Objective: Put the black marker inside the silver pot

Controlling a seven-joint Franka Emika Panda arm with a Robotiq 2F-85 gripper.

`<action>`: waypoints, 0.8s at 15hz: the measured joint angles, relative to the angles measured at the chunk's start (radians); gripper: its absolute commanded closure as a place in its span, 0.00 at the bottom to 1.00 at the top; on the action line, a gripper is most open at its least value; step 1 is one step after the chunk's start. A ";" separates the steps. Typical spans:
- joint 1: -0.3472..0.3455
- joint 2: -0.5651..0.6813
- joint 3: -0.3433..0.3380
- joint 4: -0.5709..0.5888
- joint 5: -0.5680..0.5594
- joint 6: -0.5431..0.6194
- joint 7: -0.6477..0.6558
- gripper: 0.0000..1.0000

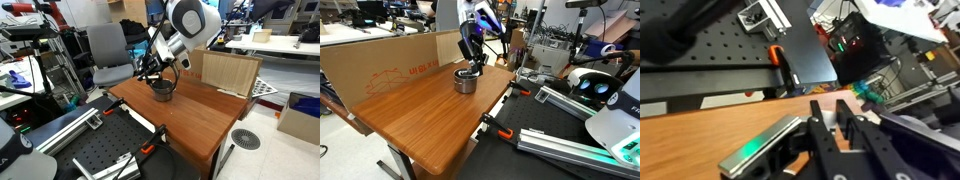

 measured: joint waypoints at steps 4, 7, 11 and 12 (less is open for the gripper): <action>-0.010 0.023 -0.008 -0.004 0.000 0.000 0.007 0.94; -0.019 0.043 -0.014 -0.001 0.000 0.000 0.008 0.94; -0.025 0.062 -0.016 0.023 0.003 -0.002 0.030 0.94; -0.026 0.064 -0.016 0.029 0.004 -0.003 0.038 0.53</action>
